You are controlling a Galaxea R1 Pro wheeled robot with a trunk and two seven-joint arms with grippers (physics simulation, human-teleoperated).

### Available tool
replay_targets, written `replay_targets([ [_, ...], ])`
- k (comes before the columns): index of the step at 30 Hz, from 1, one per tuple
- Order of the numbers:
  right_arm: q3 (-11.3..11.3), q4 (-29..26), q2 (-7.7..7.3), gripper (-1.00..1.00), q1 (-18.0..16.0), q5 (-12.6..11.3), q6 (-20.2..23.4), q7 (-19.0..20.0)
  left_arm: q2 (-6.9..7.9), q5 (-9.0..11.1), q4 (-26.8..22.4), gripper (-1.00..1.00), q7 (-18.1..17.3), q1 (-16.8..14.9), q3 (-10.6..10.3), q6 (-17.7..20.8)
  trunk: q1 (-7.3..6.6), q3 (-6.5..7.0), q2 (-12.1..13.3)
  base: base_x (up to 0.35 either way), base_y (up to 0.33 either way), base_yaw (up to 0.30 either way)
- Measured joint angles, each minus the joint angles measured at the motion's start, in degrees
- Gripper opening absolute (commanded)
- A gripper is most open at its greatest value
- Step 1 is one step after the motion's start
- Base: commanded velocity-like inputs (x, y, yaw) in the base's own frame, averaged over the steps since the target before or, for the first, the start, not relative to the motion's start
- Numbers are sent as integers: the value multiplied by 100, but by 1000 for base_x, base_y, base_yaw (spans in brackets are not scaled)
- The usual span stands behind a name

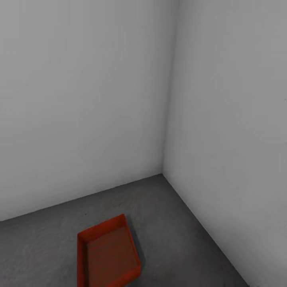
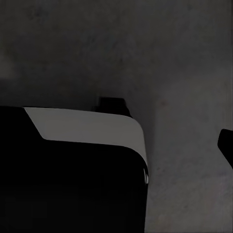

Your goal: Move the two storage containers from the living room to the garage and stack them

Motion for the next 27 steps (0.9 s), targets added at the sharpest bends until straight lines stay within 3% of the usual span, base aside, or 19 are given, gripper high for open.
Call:
replay_targets([
  [27, 0, 0, 0, 100, -2, 0, 0, 0, 0, 0, 0, 100, 6, 0, 0, 0, 0, 172, 0, 0, 0, -180],
])
